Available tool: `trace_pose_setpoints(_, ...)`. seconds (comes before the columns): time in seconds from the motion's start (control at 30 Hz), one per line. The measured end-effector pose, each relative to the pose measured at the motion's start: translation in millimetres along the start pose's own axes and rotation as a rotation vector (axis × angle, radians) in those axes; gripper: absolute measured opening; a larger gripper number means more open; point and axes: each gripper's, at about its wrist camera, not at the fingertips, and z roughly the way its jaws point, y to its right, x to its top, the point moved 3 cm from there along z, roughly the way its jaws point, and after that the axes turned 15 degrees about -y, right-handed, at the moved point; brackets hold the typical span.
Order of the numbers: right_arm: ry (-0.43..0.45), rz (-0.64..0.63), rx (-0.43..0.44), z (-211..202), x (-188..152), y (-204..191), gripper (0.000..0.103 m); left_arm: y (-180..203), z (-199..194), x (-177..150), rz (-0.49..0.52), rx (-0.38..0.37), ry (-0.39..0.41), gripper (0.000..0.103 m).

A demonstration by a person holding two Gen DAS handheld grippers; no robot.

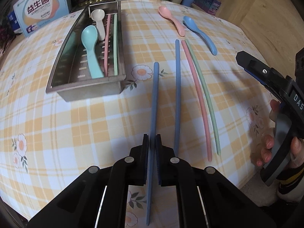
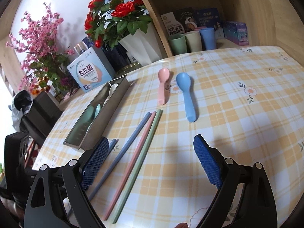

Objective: Organize utensils
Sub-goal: 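Lower the left gripper onto a blue chopstick and close on it, then grasp the blue spoon with the right gripper while the left gripper lifts the blue chopstick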

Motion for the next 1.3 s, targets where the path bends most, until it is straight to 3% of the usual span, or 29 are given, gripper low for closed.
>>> trace_pose_setpoints(0.33, -0.02, 0.03, 0.009, 3, -1, 8, 0.088, 9, 6, 18, 0.048, 0.042, 0.017, 0.009)
trace_pose_setpoints(0.47, -0.049, 0.037, 0.013, 8, -2, 9, 0.088, 11, 7, 17, 0.06, 0.001, 0.027, 0.022)
trace_pose_setpoints(0.57, -0.064, 0.042, 0.03, 11, -4, 11, 0.088, 17, 8, 15, 0.08, 0.032, 0.044, 0.023)
trace_pose_setpoints(0.67, -0.059, 0.04, 0.036, 9, -4, 10, 0.088, 18, 8, 13, 0.08, 0.039, 0.058, 0.022)
trace_pose_setpoints(0.8, -0.066, 0.045, 0.04, 9, -5, 10, 0.088, 11, 7, 11, 0.043, 0.046, 0.066, 0.006)
trace_pose_setpoints(0.87, -0.069, 0.047, 0.041, 10, -5, 10, 0.088, 6, 6, 11, 0.023, 0.011, 0.069, 0.006)
trace_pose_setpoints(1.03, -0.092, 0.085, 0.048, 12, -7, 16, 0.088, 10, 3, 8, 0.04, 0.014, 0.07, 0.006)
trace_pose_setpoints(1.3, -0.096, 0.11, 0.069, 13, -7, 22, 0.088, 9, -34, 8, 0.036, 0.016, 0.197, 0.006)
